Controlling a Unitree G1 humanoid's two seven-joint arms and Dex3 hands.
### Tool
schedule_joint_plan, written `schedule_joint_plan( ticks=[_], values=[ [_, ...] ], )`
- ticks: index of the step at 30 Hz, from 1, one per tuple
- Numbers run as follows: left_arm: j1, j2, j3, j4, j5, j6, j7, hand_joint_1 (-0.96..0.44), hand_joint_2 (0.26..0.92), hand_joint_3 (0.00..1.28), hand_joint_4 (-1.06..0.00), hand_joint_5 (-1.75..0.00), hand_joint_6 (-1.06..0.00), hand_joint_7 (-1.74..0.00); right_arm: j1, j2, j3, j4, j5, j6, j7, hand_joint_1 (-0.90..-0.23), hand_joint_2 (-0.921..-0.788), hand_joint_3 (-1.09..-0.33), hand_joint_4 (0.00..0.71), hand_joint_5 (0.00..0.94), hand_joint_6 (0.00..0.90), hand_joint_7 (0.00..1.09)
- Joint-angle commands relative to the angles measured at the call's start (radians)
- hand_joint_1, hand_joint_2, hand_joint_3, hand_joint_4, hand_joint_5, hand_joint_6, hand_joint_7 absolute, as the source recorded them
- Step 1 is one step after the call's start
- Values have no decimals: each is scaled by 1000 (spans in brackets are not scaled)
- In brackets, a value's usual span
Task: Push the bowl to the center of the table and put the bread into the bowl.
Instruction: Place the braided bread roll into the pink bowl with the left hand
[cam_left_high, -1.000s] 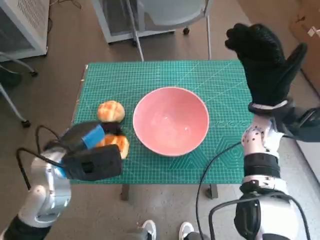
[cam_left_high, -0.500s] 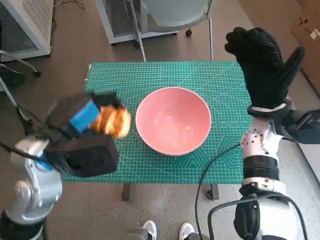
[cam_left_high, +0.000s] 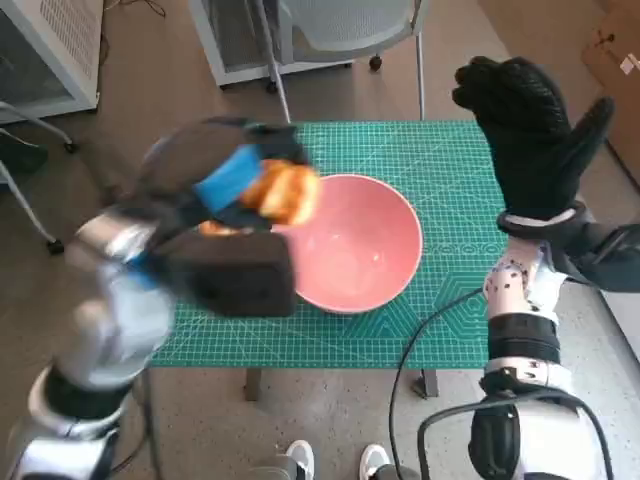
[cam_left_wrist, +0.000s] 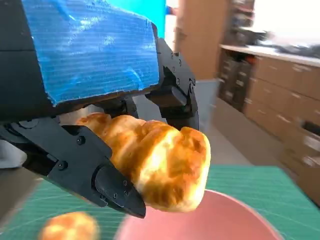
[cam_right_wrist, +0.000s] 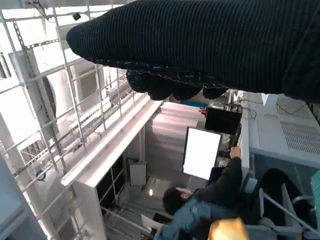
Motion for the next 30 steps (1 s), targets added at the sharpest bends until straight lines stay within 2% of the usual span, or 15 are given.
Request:
schedule_joint_plan(
  ticks=[1, 7, 13, 24, 25, 27, 28, 29, 30],
  values=[
    [-62, -65, -48, 166, 1, -56, 39, 2, 918, 15, -745, -1158, -702, -1036, 49, -1, 7, -37, -1, 10, -19, -648, -921, -665, 302, 1, 394, 0],
    [-97, -112, -78, 343, -6, -142, 99, 2, 919, 17, -753, -1152, -683, -1058, 71, -3, 14, -75, 0, 20, -36, -646, -921, -675, 298, 0, 390, 0],
    [-128, -148, -106, 480, -2, -171, 102, 2, 918, 21, -750, -1188, -690, -1017, 92, -11, 21, -110, -9, 17, -62, -628, -921, -692, 294, 0, 386, 0],
    [-143, -160, -109, 565, -7, -191, 96, 1, 920, 51, -703, -1263, -666, -1017, 114, -11, 35, -155, -11, 24, -99, -630, -921, -707, 285, 0, 376, 0],
    [-144, -166, -102, 571, -18, -181, 87, 1, 920, 57, -701, -1270, -657, -1021, 115, -10, 37, -158, -13, 23, -104, -632, -921, -707, 283, 0, 375, 0],
    [-147, -175, -92, 576, -34, -153, 64, 1, 921, 147, -642, -1321, -510, -1171, 117, -8, 42, -162, -17, 20, -112, -636, -921, -706, 279, 0, 371, 0],
    [-149, -179, -90, 576, -38, -140, 53, 3, 899, 146, -534, -1144, -434, -1060, 117, -9, 44, -162, -19, 18, -115, -637, -921, -706, 278, 0, 370, 0],
    [-150, -180, -89, 576, -41, -131, 47, 0, 874, 131, -424, -789, -375, -806, 118, -9, 46, -163, -19, 17, -117, -638, -921, -705, 278, 0, 369, 0],
    [-151, -181, -88, 575, -42, -126, 43, -2, 865, 109, -379, -516, -366, -589, 118, -9, 47, -164, -20, 17, -119, -638, -921, -705, 277, 0, 369, 0]
  ],
)
